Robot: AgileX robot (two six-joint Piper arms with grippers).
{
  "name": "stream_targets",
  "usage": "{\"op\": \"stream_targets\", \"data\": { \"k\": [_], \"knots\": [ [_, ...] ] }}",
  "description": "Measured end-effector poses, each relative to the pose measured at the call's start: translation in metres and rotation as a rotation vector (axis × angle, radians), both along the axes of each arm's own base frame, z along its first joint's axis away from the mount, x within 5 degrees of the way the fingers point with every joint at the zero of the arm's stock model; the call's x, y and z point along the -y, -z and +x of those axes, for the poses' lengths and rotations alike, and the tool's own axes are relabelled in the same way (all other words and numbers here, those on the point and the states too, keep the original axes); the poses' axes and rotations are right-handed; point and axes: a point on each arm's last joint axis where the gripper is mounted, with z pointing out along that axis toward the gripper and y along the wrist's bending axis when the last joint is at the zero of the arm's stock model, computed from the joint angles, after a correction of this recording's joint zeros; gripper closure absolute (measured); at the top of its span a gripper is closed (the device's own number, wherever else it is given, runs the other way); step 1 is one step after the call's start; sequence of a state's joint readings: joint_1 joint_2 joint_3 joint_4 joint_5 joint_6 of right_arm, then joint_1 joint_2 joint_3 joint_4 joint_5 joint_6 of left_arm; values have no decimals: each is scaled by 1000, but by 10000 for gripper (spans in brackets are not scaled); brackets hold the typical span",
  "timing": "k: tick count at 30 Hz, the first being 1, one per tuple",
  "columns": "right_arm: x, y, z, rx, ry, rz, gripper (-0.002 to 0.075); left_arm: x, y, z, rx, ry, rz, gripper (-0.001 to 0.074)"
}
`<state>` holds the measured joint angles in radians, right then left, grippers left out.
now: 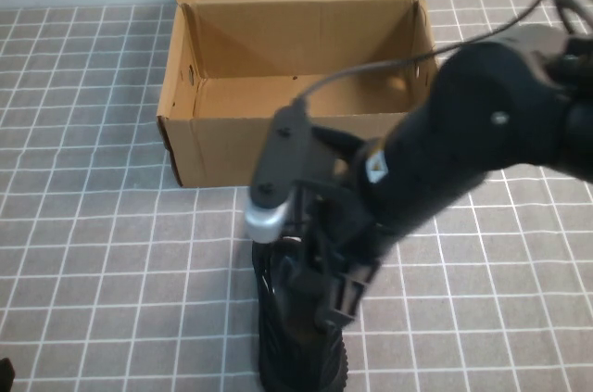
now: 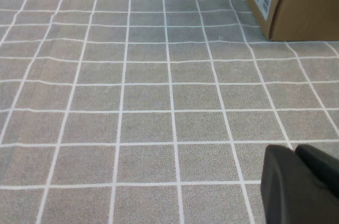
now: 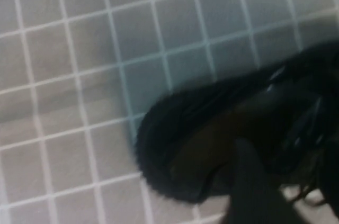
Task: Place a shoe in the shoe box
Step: Pick up the shoe from the table
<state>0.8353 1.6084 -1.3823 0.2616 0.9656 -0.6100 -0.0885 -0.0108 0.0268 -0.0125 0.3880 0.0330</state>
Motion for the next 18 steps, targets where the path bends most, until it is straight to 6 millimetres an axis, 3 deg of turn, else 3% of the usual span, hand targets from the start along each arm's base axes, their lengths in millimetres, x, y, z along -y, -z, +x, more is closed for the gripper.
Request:
{"op": "stream_targets", "data": {
  "k": [3, 6, 18],
  "knots": [
    [-10, 5, 9, 55, -24, 11, 375, 0, 0, 0, 0, 0, 0, 736],
    [-15, 17, 19, 105, -28, -21, 326, 0, 0, 0, 0, 0, 0, 736],
    [-28, 50, 42, 209, -42, -92, 307, 0, 0, 0, 0, 0, 0, 736]
  ]
}}
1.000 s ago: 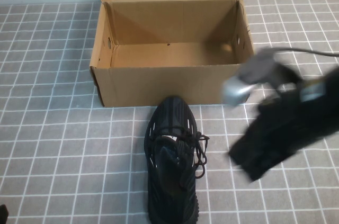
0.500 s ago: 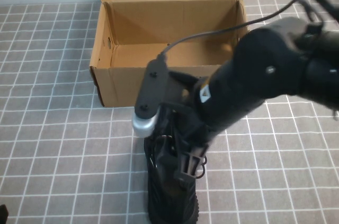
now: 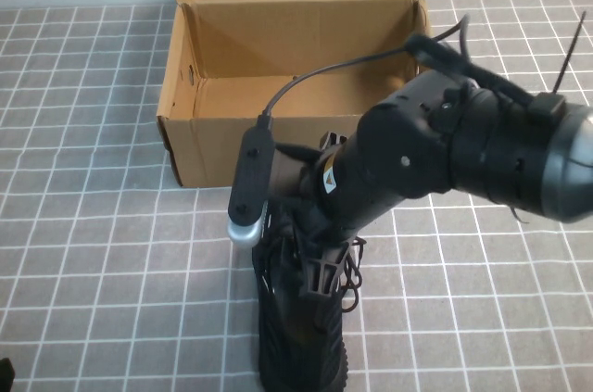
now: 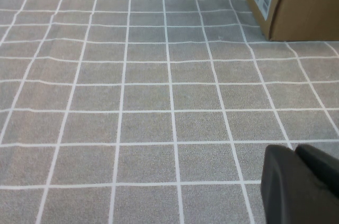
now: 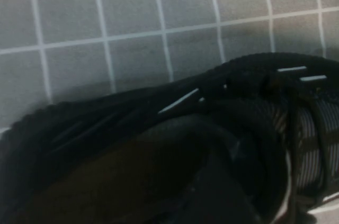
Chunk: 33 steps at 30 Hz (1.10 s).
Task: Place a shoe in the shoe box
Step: Pick up the shoe from the table
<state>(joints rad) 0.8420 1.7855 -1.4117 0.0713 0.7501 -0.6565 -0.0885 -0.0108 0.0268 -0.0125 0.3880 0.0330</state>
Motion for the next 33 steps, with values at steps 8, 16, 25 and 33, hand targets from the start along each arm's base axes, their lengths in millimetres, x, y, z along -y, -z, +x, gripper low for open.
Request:
{"op": "stream_targets", "data": {
  "k": [8, 16, 25, 33],
  "knots": [
    [-3, 8, 4, 12, -4, -16, 404, 0, 0, 0, 0, 0, 0, 736],
    [-2, 7, 5, 27, -9, -24, 622, 0, 0, 0, 0, 0, 0, 736],
    [2, 5, 2, -22, 43, -43, 729, 0, 0, 0, 0, 0, 0, 736],
    [36, -71, -31, -27, 96, 38, 732, 0, 0, 0, 0, 0, 0, 736]
  ]
}}
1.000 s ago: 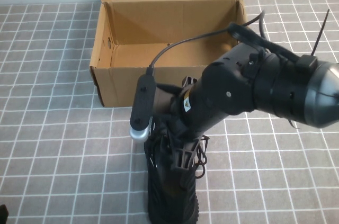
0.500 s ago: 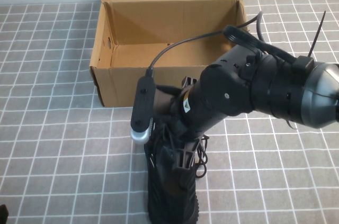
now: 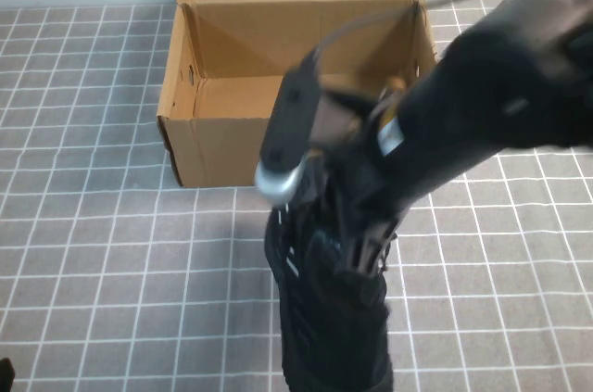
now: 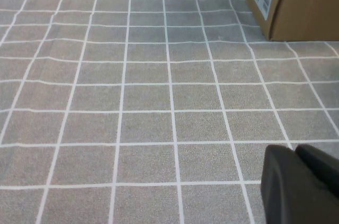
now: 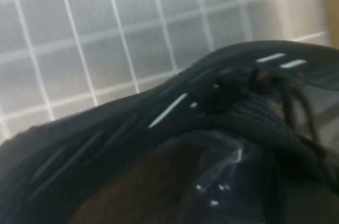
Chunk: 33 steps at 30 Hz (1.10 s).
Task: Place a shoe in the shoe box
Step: Pick up the shoe from the table
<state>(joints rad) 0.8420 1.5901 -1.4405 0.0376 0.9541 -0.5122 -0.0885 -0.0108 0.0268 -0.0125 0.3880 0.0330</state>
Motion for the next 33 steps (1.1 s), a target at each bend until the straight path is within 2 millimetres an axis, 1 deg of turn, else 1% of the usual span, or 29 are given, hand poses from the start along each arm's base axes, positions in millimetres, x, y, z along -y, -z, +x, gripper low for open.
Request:
{"op": "stream_targets", "data": {
  "k": [3, 6, 9, 11, 14, 25, 28, 30, 33],
  "knots": [
    [14, -42, -14, 28, 13, 62, 732, 0, 0, 0, 0, 0, 0, 736],
    [25, -75, -25, 50, 10, 98, 732, 0, 0, 0, 0, 0, 0, 736],
    [31, -95, -30, 57, 4, 105, 732, 0, 0, 0, 0, 0, 0, 736],
    [32, -102, -30, 69, 4, 107, 732, 0, 0, 0, 0, 0, 0, 736],
    [32, -105, -28, 91, 9, 103, 732, 0, 0, 0, 0, 0, 0, 736],
    [31, -107, -26, 114, 15, 115, 732, 0, 0, 0, 0, 0, 5, 736],
    [30, -105, -25, 106, 29, 121, 732, -1, -4, 1, 45, -1, 39, 736],
    [27, -103, -21, 98, 59, 127, 732, 0, -10, 3, 114, -10, -19, 736],
    [21, -96, -13, 96, 102, 123, 732, 1, -22, 4, 225, -30, -198, 736]
  ]
}}
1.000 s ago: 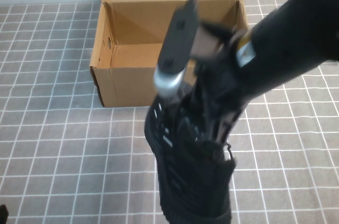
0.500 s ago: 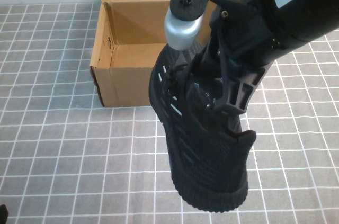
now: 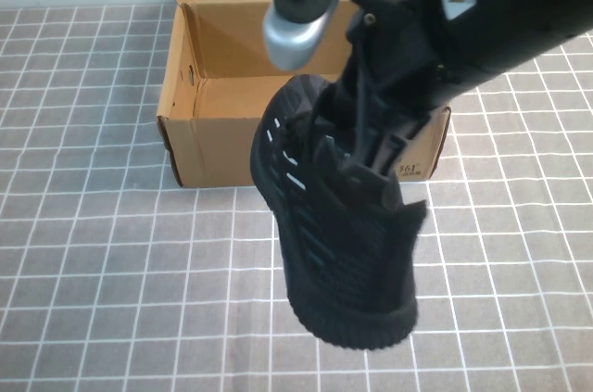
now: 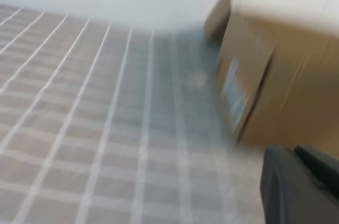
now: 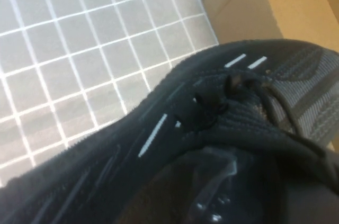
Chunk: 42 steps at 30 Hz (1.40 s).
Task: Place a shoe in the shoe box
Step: Pick up the shoe from the table, then hand over the shoe
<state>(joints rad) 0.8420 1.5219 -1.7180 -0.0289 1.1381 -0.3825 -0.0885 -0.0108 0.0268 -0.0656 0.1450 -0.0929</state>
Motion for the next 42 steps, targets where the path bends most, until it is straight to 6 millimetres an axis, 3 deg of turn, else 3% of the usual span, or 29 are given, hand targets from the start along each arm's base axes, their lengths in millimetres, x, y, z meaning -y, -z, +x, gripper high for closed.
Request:
{"op": "stream_targets", "data": {
  "k": [8, 11, 15, 20, 23, 32, 37, 42],
  "knots": [
    [-11, 9, 30, -39, 88, 17, 732, -2, -23, -1, 194, -10, -282, 736],
    [-11, 5, 41, -48, 125, 28, 732, 1, -41, -3, 95, 16, -283, 736],
    [-13, -1, 55, -73, 149, 45, 732, 7, -75, 3, -98, 73, -157, 736],
    [-19, -5, 70, -100, 173, 59, 732, 17, -116, 29, -276, 163, 38, 736],
    [-26, -4, 79, -98, 177, 66, 732, 26, -136, 56, -325, 233, 146, 736],
    [-41, 3, 106, -103, 207, 110, 732, 79, -143, 133, -345, 519, 294, 736],
    [-35, 12, 131, -133, 274, 144, 732, 113, -158, 149, -245, 615, 350, 736],
    [-26, 14, 144, -146, 313, 163, 732, 138, -170, 150, -168, 709, 417, 715]
  ]
}}
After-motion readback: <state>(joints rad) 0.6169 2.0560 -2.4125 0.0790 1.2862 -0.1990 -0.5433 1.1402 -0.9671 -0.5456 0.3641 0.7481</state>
